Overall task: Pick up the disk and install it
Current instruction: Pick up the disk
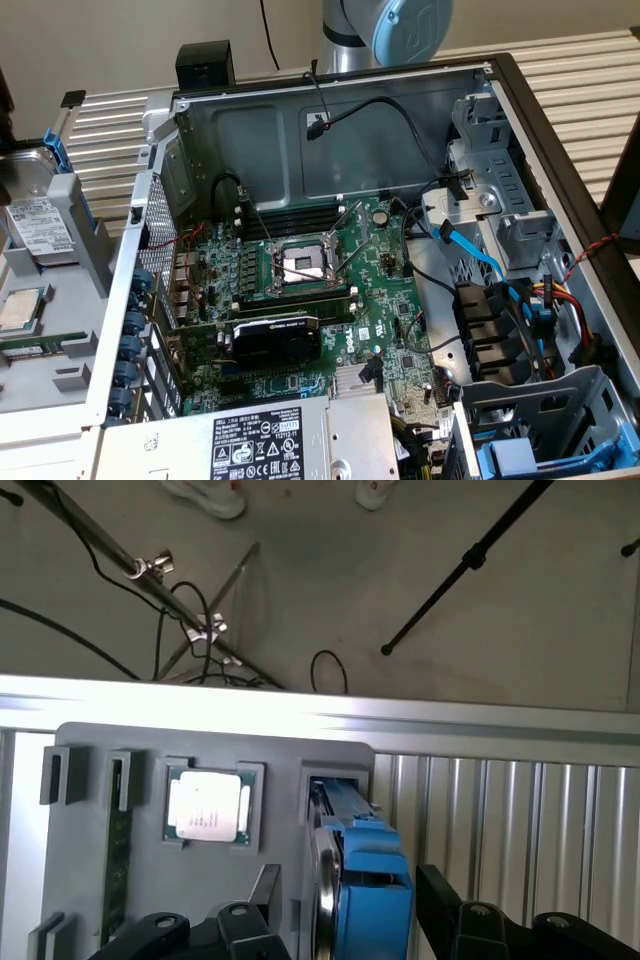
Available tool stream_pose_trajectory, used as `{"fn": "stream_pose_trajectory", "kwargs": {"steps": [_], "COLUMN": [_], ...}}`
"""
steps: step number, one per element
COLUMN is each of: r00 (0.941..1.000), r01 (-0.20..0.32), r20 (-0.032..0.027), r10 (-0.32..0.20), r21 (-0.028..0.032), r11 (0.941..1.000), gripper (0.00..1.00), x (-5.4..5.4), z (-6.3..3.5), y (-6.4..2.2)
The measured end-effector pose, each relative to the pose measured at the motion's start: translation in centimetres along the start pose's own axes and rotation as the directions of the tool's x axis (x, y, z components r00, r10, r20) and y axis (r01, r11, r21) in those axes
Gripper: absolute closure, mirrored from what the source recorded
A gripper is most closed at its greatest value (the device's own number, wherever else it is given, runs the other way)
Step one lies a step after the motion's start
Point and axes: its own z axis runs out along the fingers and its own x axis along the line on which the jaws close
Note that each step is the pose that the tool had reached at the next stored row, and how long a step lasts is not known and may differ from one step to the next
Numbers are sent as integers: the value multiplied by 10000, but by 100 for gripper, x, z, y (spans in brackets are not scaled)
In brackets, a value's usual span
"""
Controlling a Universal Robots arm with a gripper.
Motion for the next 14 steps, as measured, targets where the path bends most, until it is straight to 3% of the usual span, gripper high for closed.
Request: {"fn": "stream_pose_trajectory", "kwargs": {"steps": [2,4,7,8,14], "r00": [10000,10000,9999,9998,9998], "r01": [1,-1,-20,-22,-21], "r20": [51,94,165,183,194], "r10": [-1,2,25,28,28], "r21": [-3,-60,-314,-348,-349], "r11": [10000,10000,9995,9994,9994], "gripper": [35,35,35,35,35], "x": [1,2,2,2,3], "z": [27,43,50,51,56], "y": [0,-1,-1,-2,-7]}}
